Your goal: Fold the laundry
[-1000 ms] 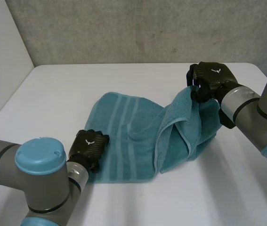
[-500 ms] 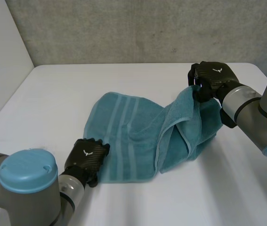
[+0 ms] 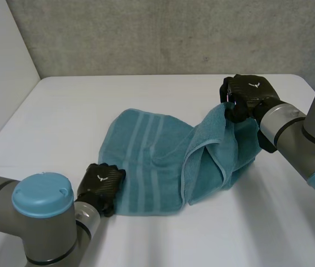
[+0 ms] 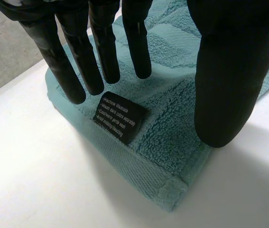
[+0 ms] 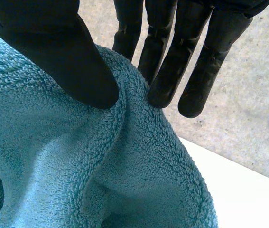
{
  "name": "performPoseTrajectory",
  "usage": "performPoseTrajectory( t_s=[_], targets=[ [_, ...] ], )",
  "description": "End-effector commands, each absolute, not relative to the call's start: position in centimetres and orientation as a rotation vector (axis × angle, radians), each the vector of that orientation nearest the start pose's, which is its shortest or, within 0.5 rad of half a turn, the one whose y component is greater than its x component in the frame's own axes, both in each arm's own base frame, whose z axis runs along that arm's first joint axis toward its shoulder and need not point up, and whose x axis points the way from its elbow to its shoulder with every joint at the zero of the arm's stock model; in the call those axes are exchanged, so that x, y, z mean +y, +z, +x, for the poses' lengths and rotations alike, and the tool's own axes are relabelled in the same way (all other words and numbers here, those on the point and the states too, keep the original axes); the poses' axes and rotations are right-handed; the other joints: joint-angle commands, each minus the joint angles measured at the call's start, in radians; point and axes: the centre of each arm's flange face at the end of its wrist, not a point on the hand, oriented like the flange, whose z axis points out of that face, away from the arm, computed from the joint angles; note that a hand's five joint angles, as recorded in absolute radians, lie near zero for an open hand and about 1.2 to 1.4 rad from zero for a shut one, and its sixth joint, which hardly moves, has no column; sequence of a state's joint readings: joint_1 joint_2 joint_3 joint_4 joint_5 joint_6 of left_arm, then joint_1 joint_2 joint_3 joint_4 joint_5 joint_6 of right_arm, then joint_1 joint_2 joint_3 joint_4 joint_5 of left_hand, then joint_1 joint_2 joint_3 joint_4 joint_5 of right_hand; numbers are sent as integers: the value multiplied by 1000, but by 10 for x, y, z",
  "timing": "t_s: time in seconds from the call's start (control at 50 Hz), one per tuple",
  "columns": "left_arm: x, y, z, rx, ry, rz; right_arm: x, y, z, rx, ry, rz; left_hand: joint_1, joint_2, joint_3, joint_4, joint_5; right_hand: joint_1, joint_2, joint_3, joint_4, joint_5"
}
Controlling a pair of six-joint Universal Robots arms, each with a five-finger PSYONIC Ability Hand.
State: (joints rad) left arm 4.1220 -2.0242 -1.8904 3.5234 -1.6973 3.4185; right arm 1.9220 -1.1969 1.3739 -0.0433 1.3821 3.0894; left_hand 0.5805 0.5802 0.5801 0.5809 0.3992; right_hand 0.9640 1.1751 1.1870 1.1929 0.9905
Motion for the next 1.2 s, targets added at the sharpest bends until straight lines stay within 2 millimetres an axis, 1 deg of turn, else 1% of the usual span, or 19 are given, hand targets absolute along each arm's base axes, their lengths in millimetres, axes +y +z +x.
performPoseTrajectory(
  t_s=[0.02, 0.32, 0.38, 0.42, 0.6, 0.64, 0.68, 0.7, 0.74, 0.8, 0.84, 0.9, 0.96, 1.02, 1.06, 1.08, 1.1, 1.18, 1.2],
  targets=[
    [-195, 109, -274, 2455, -1809, 1011, -303, 244, 269, 2053, -1814, -600, 111, 112, 112, 111, 118, 432, 221, 209, 203, 231],
    [-205, 114, -280, 2414, -1891, 986, -303, 244, 270, 2053, -1810, -603, 314, 314, 314, 314, 321, 432, 221, 209, 203, 231],
    [-207, 113, -281, 2415, -1889, 986, -303, 243, 269, 2055, -1810, -601, 511, 511, 511, 510, 518, 432, 221, 209, 203, 231],
    [-209, 113, -281, 2414, -1893, 979, -303, 243, 269, 2055, -1810, -601, 814, 814, 815, 814, 821, 432, 221, 209, 203, 231],
    [-221, 121, -274, 2404, -1906, 927, -307, 248, 266, 2051, -1826, -592, 816, 816, 816, 815, 822, 432, 221, 209, 203, 231],
    [-223, 129, -269, 2393, -1919, 898, -308, 250, 266, 2048, -1827, -610, 816, 816, 816, 815, 822, 432, 221, 209, 203, 231],
    [-225, 159, -259, 2344, -1990, 837, -303, 255, 263, 2068, -1798, -742, 816, 816, 816, 815, 822, 432, 221, 209, 203, 231],
    [-225, 160, -259, 2344, -1990, 837, -303, 255, 263, 2069, -1798, -743, 816, 816, 816, 815, 822, 432, 221, 209, 203, 231],
    [-221, 194, -248, 2294, -2060, 774, -294, 266, 255, 2117, -1746, -961, 816, 816, 816, 815, 822, 432, 221, 209, 203, 231],
    [-220, 211, -241, 2266, -2098, 735, -290, 273, 248, 2151, -1727, -1060, 816, 816, 816, 815, 822, 432, 221, 209, 203, 231],
    [-218, 237, -231, 2211, -2171, 690, -285, 281, 235, 2208, -1689, -1207, 816, 816, 816, 815, 822, 432, 221, 209, 203, 231],
    [-215, 248, -230, 2193, -2223, 724, -281, 283, 230, 2256, -1637, -1307, 816, 816, 816, 815, 822, 432, 221, 209, 203, 231],
    [-215, 247, -231, 2201, -2231, 752, -278, 274, 227, 2293, -1556, -1369, 816, 816, 816, 815, 822, 432, 221, 209, 203, 231],
    [-214, 234, -233, 2255, -2194, 806, -277, 265, 227, 2317, -1499, -1385, 816, 816, 816, 815, 822, 432, 221, 209, 203, 231],
    [-219, 204, -237, 2352, -2063, 860, -281, 238, 230, 2352, -1379, -1408, 816, 816, 816, 815, 822, 432, 221, 209, 203, 231],
    [-219, 203, -237, 2353, -2062, 860, -281, 238, 230, 2353, -1379, -1408, 816, 816, 816, 815, 822, 432, 221, 209, 203, 231],
    [-224, 190, -240, 2389, -2005, 886, -284, 229, 231, 2366, -1349, -1411, 816, 816, 816, 815, 822, 432, 221, 209, 203, 231],
    [-241, 182, -247, 2405, -1991, 888, -301, 228, 233, 2364, -1461, -1385, 816, 816, 816, 815, 822, 432, 221, 209, 203, 231],
    [-252, 187, -252, 2376, -2025, 883, -313, 237, 234, 2330, -1596, -1373, 816, 816, 816, 815, 822, 432, 221, 209, 203, 231]
  ],
)
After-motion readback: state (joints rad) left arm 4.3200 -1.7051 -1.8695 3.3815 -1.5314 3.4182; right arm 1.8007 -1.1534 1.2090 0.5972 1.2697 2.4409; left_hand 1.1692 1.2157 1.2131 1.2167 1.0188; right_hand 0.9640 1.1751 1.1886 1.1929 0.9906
